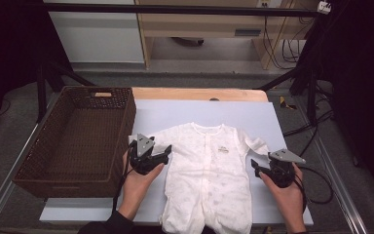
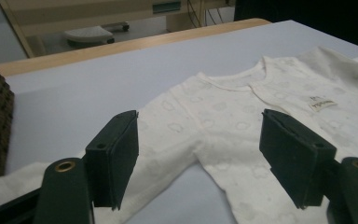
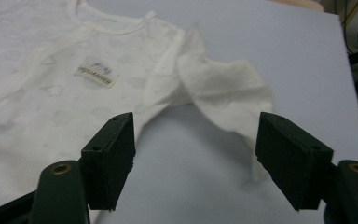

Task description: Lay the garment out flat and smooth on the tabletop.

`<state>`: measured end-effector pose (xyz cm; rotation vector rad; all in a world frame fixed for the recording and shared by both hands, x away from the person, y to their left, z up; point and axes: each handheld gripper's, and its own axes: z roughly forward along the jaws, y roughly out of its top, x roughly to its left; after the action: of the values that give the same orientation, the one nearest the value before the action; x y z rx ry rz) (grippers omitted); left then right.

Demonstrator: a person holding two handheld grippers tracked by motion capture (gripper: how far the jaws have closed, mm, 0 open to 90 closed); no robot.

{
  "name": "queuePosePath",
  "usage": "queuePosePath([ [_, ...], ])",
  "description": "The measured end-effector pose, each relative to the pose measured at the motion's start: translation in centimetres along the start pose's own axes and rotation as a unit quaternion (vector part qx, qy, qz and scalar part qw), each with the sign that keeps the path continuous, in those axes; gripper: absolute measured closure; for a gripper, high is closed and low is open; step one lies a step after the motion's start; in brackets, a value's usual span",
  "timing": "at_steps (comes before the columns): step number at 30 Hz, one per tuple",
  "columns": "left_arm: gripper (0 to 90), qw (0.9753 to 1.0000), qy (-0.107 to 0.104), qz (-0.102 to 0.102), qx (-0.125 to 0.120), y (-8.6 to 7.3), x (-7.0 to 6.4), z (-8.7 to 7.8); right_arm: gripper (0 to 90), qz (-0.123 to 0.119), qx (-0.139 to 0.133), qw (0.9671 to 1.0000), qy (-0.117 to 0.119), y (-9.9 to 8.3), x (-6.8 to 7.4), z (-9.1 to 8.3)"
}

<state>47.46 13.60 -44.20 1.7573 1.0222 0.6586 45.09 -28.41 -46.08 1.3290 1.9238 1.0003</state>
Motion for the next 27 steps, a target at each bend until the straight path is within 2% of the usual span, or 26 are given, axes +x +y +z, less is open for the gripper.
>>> queuePosePath([
  [5,25.5,0.9998,0.000,0.019,-0.004,-1.3,-0.2,-1.0,35.5,0.001,-0.007,0.9995,-0.030,1.1,-2.0,1.2],
  [11,24.9,0.9999,-0.009,0.005,0.006,-2.8,0.0,-2.1,38.5,-0.018,0.011,0.9991,-0.037,0.3,-2.0,1.5],
  [14,24.8,0.9999,-0.006,0.007,0.006,-3.0,0.1,-2.3,40.4,-0.024,0.020,0.9987,-0.039,-0.5,-2.1,1.4],
  [17,24.0,1.0000,-0.006,0.003,0.003,-3.2,0.3,-2.6,44.4,-0.017,0.028,0.9985,-0.043,-1.0,-2.6,1.5],
  [21,23.7,0.9999,-0.005,0.009,0.006,-3.8,0.2,-3.0,56.7,-0.015,0.036,0.9978,-0.054,-1.1,-2.9,1.8],
  [24,23.8,0.9999,-0.008,0.005,0.011,-4.1,0.2,-3.0,71.7,-0.019,0.044,0.9976,-0.050,-1.2,-2.9,2.3],
  [27,23.8,0.9999,-0.010,0.004,0.013,-4.3,0.2,-3.0,86.1,-0.029,0.040,0.9976,-0.048,-1.1,-2.8,2.3],
])
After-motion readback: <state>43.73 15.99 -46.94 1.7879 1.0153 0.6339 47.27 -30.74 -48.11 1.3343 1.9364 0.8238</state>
